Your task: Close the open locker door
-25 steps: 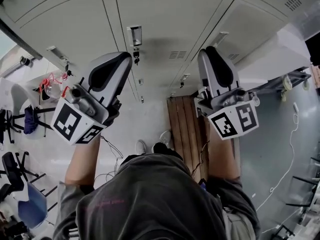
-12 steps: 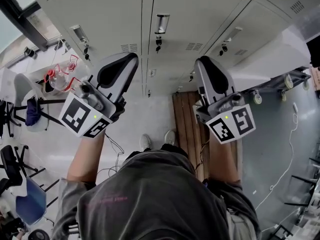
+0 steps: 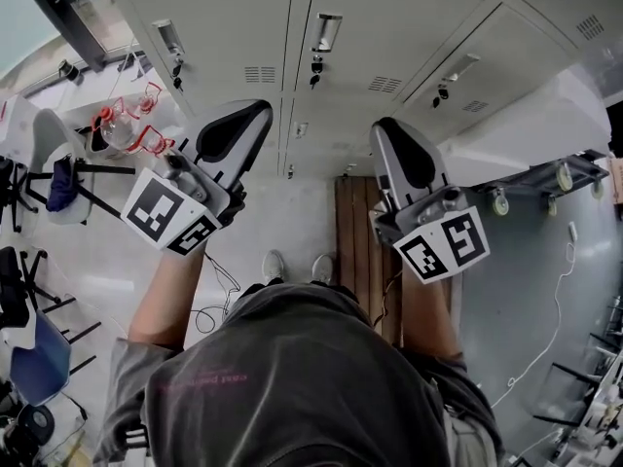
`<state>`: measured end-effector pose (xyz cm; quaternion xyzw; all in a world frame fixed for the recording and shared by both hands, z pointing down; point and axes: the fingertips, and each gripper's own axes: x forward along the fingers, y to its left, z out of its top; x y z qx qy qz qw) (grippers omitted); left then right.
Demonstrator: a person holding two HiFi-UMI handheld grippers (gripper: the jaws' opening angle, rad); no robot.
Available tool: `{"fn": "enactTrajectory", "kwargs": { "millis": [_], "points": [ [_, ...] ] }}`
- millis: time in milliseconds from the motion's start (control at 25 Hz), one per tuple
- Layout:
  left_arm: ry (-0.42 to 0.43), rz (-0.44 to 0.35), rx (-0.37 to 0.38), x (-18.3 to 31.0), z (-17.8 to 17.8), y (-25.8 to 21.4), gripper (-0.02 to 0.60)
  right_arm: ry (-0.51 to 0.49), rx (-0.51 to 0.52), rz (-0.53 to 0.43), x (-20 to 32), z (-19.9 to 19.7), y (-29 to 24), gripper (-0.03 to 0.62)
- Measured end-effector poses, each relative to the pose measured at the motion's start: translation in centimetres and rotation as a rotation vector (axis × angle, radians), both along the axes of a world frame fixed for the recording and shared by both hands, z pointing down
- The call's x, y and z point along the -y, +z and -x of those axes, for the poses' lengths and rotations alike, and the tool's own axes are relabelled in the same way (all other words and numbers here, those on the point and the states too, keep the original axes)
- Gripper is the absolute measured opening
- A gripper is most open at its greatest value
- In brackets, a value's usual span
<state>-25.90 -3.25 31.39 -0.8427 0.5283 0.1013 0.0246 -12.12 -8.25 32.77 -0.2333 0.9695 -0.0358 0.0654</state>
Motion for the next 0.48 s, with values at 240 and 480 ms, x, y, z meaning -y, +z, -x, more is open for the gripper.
{"fn": "enactTrajectory", "kwargs": {
  "millis": [240,480],
  "points": [
    [-0.034,0.024,0.009,0.1,-2.8,0.3,0.015,-0.041,0.006,0.018,0.2,-2.5,0.7,0.043],
    [-0.046,0.044,0.027,0.8,-5.5,0.5,0.015,-0.064,0.022,0.040,1.1,-4.6,1.4,0.038]
  ]
}}
